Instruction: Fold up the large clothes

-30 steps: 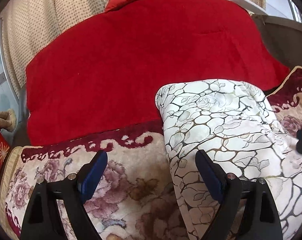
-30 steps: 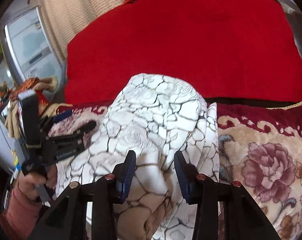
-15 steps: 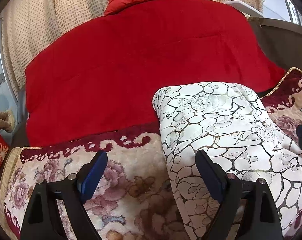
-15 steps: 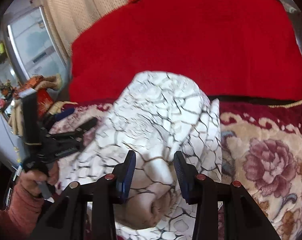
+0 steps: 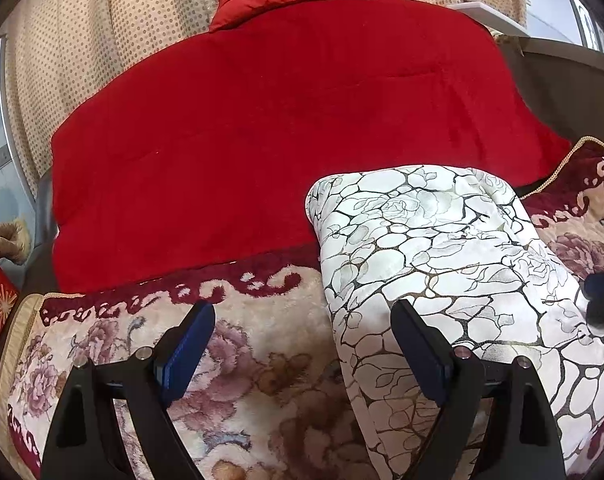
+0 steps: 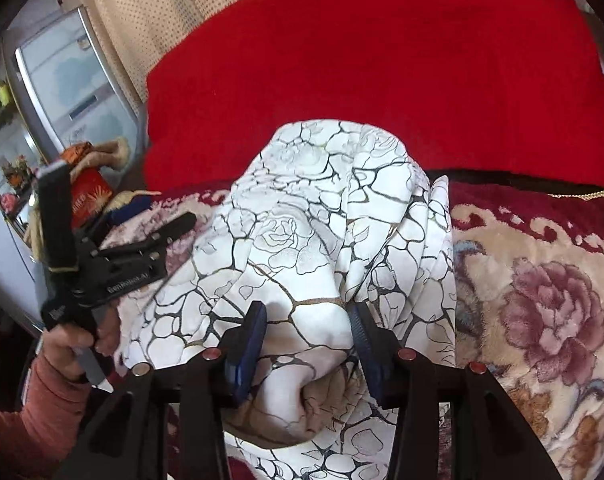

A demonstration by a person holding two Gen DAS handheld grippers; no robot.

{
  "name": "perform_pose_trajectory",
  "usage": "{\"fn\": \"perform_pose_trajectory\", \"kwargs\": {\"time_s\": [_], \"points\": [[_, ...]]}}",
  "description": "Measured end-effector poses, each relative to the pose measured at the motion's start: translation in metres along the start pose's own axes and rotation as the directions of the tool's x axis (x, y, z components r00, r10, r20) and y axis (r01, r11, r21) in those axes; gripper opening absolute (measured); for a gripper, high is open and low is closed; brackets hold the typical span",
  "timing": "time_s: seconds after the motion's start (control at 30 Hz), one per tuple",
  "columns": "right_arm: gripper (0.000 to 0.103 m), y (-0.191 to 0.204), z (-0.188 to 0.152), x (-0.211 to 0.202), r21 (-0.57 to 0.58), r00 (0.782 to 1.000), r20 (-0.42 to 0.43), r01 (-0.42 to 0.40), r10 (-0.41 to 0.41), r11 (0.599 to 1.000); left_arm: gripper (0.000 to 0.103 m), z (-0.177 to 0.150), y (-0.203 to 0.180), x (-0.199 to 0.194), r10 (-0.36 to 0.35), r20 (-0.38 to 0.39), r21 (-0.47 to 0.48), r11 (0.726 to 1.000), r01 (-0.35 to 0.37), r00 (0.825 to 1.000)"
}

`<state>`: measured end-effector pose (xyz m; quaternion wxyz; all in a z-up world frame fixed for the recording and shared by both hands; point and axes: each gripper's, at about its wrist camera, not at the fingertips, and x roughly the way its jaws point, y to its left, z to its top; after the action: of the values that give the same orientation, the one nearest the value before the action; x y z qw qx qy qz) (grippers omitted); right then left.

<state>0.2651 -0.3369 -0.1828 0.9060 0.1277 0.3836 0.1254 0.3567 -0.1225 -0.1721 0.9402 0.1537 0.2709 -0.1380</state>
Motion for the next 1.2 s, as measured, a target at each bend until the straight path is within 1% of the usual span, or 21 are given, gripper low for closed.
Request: {"fn": "perform_pose_trajectory", "kwargs": {"time_s": [0.03,0.07,0.1,0.17,0.27,0.33,0.47,0.63,0.7,0.77,0.8,0.83,0.87,0.93,1.0,1.07,1.1,1.13,1.2], "points": [[0.052,-0.002,0.0,-0.003,0.01,1.0,0.012,-0.002,0.002,1.0,0.09,0.0,0.0,-0.001,0.0,0.002,-0.001,1.0,0.0,1.0],[0.06,-0.005,0.001,-0.006,0.024,1.0,0.031,-0.002,0.001,1.0,0.09,0.0,0.001,-0.001,-0.001,0.003,-0.003,1.0,0.001,1.0],[0.065,-0.009,0.001,-0.01,0.04,0.999,0.047,0.001,-0.003,0.999,0.09,0.001,0.002,-0.002,-0.004,0.005,-0.009,1.0,0.004,1.0],[0.065,-0.018,0.004,-0.016,0.086,0.997,0.081,-0.003,-0.004,0.996,0.09,0.001,0.003,-0.003,-0.007,0.008,-0.018,1.0,0.007,1.0],[0.073,-0.036,0.006,-0.024,0.163,0.992,0.125,-0.032,0.011,0.986,0.09,0.002,0.005,-0.003,-0.007,0.011,-0.027,1.0,0.008,1.0],[0.073,-0.046,0.006,-0.027,0.205,0.99,0.143,-0.038,0.008,0.978,0.09,0.003,0.006,-0.002,-0.007,0.011,-0.03,1.0,0.008,1.0],[0.073,-0.066,0.006,-0.029,0.292,0.988,0.15,-0.067,0.023,0.954,0.09,0.003,0.005,-0.003,-0.009,0.012,-0.035,0.999,0.009,1.0],[0.074,-0.082,0.002,-0.033,0.359,0.984,0.169,-0.115,0.056,0.926,0.09,0.004,0.004,-0.003,-0.035,0.011,-0.045,0.998,0.036,0.999],[0.074,-0.087,0.0,-0.034,0.374,0.983,0.168,-0.134,0.075,0.918,0.09,0.005,0.005,-0.002,-0.069,0.006,-0.057,0.996,0.069,0.998],[0.074,-0.091,0.0,-0.032,0.386,0.983,0.162,-0.143,0.085,0.911,0.09,0.005,0.007,-0.002,-0.132,-0.004,-0.077,0.988,0.132,0.991],[0.074,-0.093,-0.001,-0.031,0.391,0.983,0.157,-0.15,0.095,0.908,0.09,0.005,0.008,-0.001,-0.177,-0.011,-0.093,0.98,0.176,0.984],[0.074,-0.095,-0.002,-0.03,0.395,0.983,0.153,-0.156,0.102,0.905,0.09,0.005,0.011,0.0,-0.248,-0.021,-0.119,0.962,0.244,0.968],[0.074,-0.098,-0.003,-0.029,0.405,0.983,0.148,-0.162,0.111,0.9,0.09,0.005,0.013,0.001,-0.294,-0.025,-0.143,0.947,0.287,0.956],[0.074,-0.104,-0.005,-0.026,0.424,0.983,0.138,-0.171,0.123,0.889,0.09,0.005,0.017,0.004,-0.361,-0.03,-0.184,0.918,0.35,0.932],[0.075,-0.11,-0.008,-0.025,0.444,0.982,0.135,-0.18,0.133,0.878,0.09,0.003,0.019,0.009,-0.434,-0.049,-0.221,0.883,0.415,0.899],[0.075,-0.116,-0.01,-0.023,0.457,0.98,0.132,-0.195,0.151,0.868,0.09,0.001,0.02,0.017,-0.477,-0.073,-0.26,0.857,0.445,0.876],[0.075,-0.12,-0.012,-0.021,0.468,0.978,0.133,-0.204,0.16,0.86,0.09,0.002,0.02,0.02,-0.487,-0.08,-0.271,0.85,0.451,0.87],[0.075,-0.122,-0.013,-0.019,0.477,0.977,0.135,-0.212,0.167,0.853,0.09,0.001,0.021,0.025,-0.515,-0.096,-0.292,0.832,0.471,0.851],[0.076,-0.128,-0.016,-0.012,0.5,0.974,0.124,-0.228,0.191,0.836,0.09,-0.003,0.023,0.033,-0.554,-0.119,-0.325,0.806,0.495,0.824]]}}
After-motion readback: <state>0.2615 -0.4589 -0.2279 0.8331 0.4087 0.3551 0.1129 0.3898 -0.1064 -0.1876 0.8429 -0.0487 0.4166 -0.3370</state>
